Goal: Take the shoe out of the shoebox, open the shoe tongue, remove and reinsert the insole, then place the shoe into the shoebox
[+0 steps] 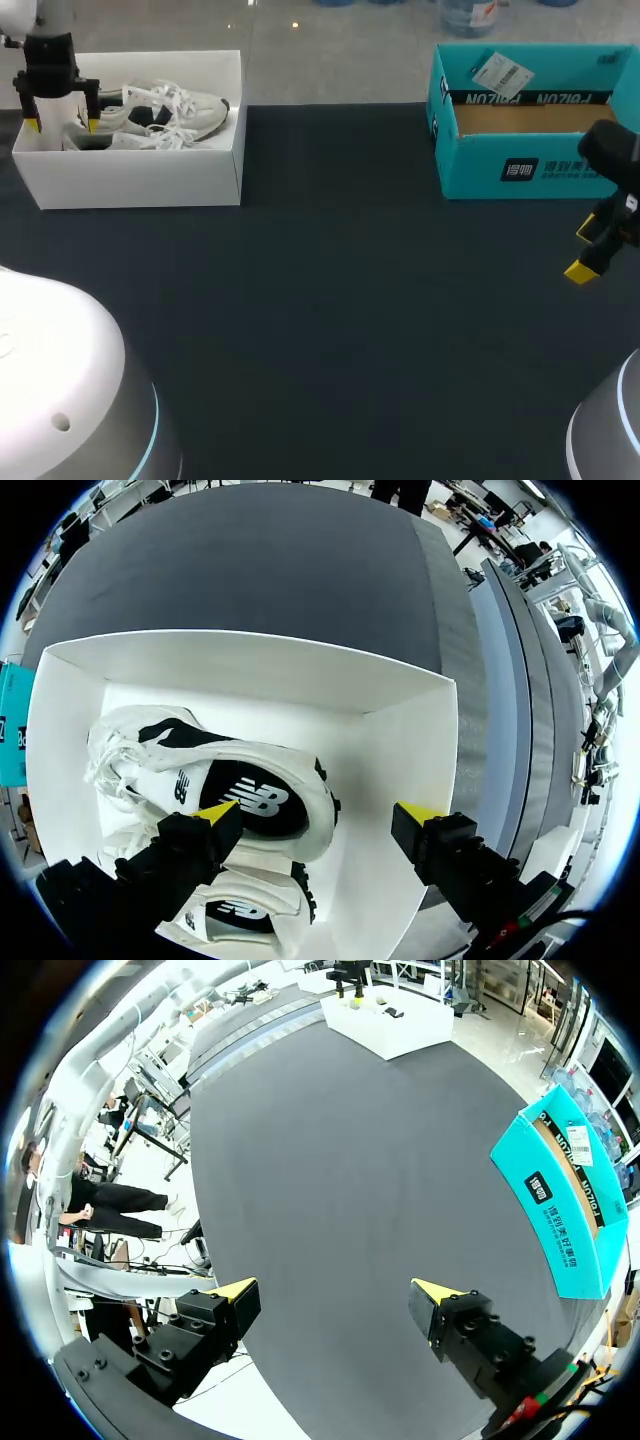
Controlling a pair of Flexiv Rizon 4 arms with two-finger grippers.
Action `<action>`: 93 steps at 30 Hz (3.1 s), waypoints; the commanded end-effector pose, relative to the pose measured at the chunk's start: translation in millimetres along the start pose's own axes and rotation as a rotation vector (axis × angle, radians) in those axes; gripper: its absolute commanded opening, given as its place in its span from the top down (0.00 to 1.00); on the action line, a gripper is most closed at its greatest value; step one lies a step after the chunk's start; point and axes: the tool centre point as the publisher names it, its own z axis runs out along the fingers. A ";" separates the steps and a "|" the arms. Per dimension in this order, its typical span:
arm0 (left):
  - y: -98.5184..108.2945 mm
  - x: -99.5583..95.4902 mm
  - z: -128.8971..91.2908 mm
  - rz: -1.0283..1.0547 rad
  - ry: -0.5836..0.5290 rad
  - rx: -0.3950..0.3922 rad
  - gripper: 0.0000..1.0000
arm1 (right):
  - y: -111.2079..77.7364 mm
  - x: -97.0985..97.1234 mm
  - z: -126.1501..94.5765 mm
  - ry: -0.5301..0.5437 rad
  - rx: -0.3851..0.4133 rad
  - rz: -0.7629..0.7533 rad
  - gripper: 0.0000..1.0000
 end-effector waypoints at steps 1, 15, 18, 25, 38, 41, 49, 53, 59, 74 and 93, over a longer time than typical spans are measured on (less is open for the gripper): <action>8.0 -2.4 12.9 0.004 -0.007 0.010 0.00 | 2.0 -1.7 1.1 0.002 0.005 0.001 0.00; 12.6 -0.7 31.7 0.030 -0.034 0.034 0.00 | 2.0 -1.7 1.1 0.002 0.005 0.001 0.00; 12.9 -0.7 33.5 0.032 -0.034 0.036 0.00 | 2.0 -1.7 1.1 0.002 0.005 0.001 0.00; 11.9 -1.0 34.1 0.035 -0.039 0.023 0.85 | 2.0 -1.7 1.1 0.002 0.005 0.001 0.00; 10.7 -4.8 35.5 0.039 -0.021 -0.012 1.00 | 2.0 -1.7 1.1 0.002 0.005 0.001 0.00; 9.4 -4.0 31.6 0.039 -0.018 -0.025 1.00 | 2.0 -1.7 1.1 0.002 0.005 0.001 0.00; 5.8 6.6 -1.6 0.010 -0.054 -0.066 1.00 | 2.0 -1.7 1.1 0.002 0.005 0.001 0.00; 1.8 13.0 -29.8 -0.013 -0.056 -0.095 1.00 | 2.0 -1.7 1.1 0.002 0.005 0.001 0.00; -2.1 22.5 -82.4 -0.060 -0.038 -0.108 1.00 | 2.0 -1.7 1.1 0.002 0.005 0.001 0.00; -2.7 27.7 -210.4 -0.141 -0.118 -0.157 1.00 | 2.0 -1.7 1.1 0.002 0.005 0.001 0.00; -9.1 27.1 -240.0 -0.169 -0.122 -0.188 1.00 | 2.0 -1.7 1.1 0.002 0.005 0.001 0.00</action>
